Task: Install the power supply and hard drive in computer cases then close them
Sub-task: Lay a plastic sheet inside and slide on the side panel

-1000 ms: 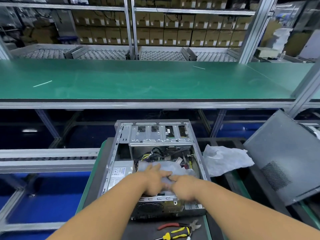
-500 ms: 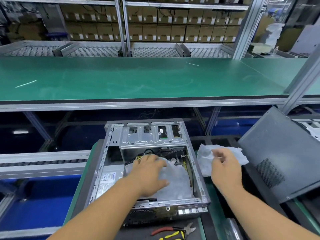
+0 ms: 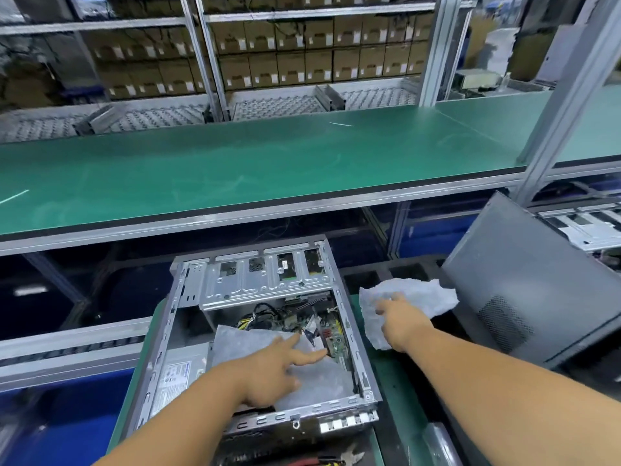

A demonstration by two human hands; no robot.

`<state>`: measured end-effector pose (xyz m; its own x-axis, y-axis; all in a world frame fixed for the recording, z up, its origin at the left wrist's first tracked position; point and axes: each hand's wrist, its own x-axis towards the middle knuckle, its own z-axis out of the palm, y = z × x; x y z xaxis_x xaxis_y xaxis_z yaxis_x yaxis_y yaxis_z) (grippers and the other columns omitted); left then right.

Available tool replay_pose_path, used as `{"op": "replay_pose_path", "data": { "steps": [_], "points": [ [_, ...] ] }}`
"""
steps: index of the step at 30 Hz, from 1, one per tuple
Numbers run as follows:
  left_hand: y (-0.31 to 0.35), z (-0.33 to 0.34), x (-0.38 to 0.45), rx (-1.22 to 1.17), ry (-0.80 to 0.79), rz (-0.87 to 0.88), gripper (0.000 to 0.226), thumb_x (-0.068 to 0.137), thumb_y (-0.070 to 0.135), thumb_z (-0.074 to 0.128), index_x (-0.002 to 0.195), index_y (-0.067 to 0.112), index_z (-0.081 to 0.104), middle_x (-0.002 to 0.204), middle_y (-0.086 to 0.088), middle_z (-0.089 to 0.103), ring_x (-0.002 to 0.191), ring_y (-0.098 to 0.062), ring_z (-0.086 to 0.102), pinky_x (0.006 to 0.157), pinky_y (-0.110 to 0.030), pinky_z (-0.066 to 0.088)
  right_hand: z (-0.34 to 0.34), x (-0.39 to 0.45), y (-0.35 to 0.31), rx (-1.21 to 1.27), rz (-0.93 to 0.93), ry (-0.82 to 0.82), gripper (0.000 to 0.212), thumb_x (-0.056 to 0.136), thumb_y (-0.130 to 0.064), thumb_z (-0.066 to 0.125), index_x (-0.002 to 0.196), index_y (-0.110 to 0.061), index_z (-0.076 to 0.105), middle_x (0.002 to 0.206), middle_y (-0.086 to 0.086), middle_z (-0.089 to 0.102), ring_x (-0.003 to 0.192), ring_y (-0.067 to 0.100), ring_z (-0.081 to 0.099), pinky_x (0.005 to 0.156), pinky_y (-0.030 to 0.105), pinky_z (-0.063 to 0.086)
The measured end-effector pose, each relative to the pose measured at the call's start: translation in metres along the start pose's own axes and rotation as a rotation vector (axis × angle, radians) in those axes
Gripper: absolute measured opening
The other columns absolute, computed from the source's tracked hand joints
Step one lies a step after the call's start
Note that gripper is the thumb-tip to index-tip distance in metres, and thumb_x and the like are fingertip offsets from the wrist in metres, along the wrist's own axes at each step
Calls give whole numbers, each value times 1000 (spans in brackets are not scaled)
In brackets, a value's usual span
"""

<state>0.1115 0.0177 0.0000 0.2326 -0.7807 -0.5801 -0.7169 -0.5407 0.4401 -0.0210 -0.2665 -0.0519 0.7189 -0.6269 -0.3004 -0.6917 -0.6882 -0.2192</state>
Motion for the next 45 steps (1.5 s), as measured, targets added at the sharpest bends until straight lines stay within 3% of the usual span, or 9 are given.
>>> {"op": "replay_pose_path", "data": {
  "steps": [5, 13, 21, 26, 33, 36, 39, 42, 45],
  "points": [
    [10, 8, 15, 142, 133, -277, 84, 94, 56, 49, 154, 59, -11, 172, 1, 2, 157, -32, 0, 118, -66, 9, -14, -7, 4, -161, 30, 208, 36, 89, -12, 55, 123, -22, 50, 119, 2, 61, 110, 25, 58, 89, 35, 49],
    [11, 3, -6, -402, 940, -77, 49, 88, 55, 56, 136, 49, 49, 133, 25, 56, 129, -5, 50, 110, -41, 40, -68, -41, -13, 110, 8, 532, 13, 95, -15, 51, 94, -25, 43, 81, 0, 51, 83, 27, 52, 58, 31, 31],
    [61, -45, -65, -771, 580, 322, 90, 73, 59, 85, 149, 46, 38, 154, 19, 45, 143, -6, 39, 118, -44, 35, -168, -145, -155, 482, -714, 550, 10, 98, -30, 47, 88, -30, 45, 73, -9, 52, 71, 16, 49, 67, 42, 43],
    [77, -43, -103, -944, 390, 520, 48, 90, 2, 67, 134, 21, 61, 135, -5, 66, 130, -29, 58, 110, -57, 46, -179, -180, -209, 842, -756, 1020, 14, 103, -11, 51, 95, -22, 47, 82, -12, 52, 75, 18, 52, 68, 28, 42],
    [65, -48, -143, -748, 401, 737, 72, 87, 11, 80, 148, 27, 46, 149, 4, 54, 141, -17, 47, 118, -38, 37, -183, -200, -242, 1060, -777, 1278, 12, 105, -11, 47, 101, -21, 43, 94, -3, 47, 86, 36, 49, 78, 48, 46],
    [66, -55, -149, -582, 786, 637, 20, 100, 22, 64, 105, 41, 69, 96, 18, 73, 87, -3, 67, 79, -25, 56, -181, -204, -248, 1041, -822, 1282, 11, 104, -9, 50, 106, -18, 45, 99, -1, 48, 90, 34, 50, 82, 47, 47],
    [45, -60, -147, -547, 1189, 430, 40, 106, 26, 54, 68, 37, 61, 52, 19, 45, 48, -1, 35, 46, -14, 29, -169, -193, -229, 925, -788, 1236, 37, 99, -29, 62, 130, -22, 44, 121, -3, 48, 112, 23, 51, 98, 39, 45],
    [13, -50, -139, -748, 1097, 336, 26, 100, 31, 60, 75, 22, 62, 62, 16, 53, 56, -2, 46, 54, -12, 39, -144, -172, -189, 909, -499, 1043, 86, 84, -52, 73, 153, -35, 26, 147, -18, 32, 144, 10, 32, 116, 36, 30],
    [-9, -23, -124, -852, 776, 276, 18, 90, 36, 62, 104, 40, 74, 103, 16, 75, 98, -11, 68, 87, -28, 57, -105, -156, -148, 1150, -345, 513, 117, 66, -62, 85, 157, -54, 12, 156, -28, 27, 142, -8, 33, 110, 31, 36]
  ]
}}
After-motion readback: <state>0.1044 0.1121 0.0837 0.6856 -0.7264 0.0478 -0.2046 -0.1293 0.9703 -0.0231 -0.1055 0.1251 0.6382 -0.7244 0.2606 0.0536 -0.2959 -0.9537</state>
